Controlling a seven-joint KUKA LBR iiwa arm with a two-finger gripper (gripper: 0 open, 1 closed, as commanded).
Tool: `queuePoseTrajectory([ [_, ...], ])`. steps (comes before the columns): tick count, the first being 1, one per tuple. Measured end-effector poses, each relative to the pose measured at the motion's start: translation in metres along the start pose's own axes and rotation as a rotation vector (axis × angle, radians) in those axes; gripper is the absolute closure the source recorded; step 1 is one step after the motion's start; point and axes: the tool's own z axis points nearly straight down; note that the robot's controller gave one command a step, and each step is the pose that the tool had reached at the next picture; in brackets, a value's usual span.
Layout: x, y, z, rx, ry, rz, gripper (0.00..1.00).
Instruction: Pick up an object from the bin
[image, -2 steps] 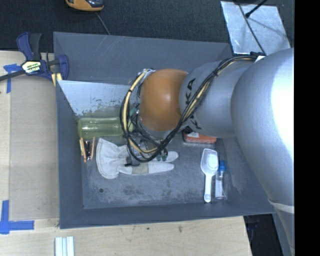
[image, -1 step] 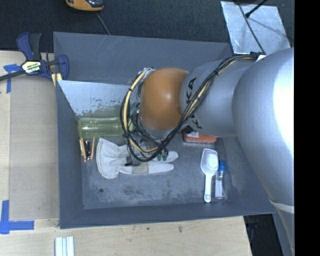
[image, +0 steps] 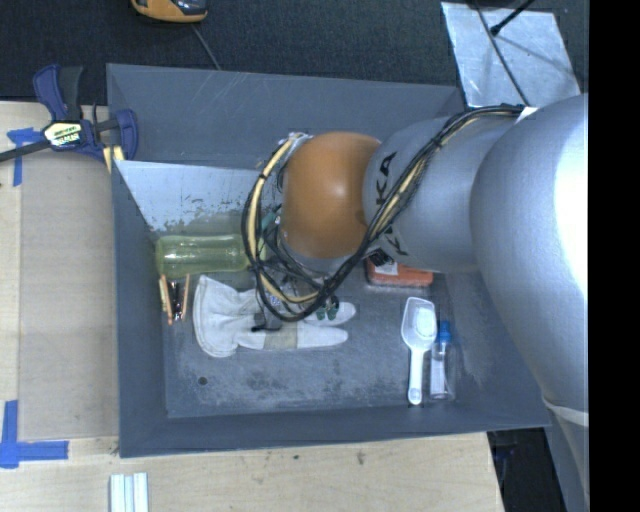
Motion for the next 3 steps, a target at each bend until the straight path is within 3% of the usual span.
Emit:
queuePoseTrajectory([
  [1,0.002,0.000,-0.020,0.001,0.007,0.000,1.00],
  [3,-0.002,0.000,-0.060,0.000,-0.006,0.000,1.00],
])
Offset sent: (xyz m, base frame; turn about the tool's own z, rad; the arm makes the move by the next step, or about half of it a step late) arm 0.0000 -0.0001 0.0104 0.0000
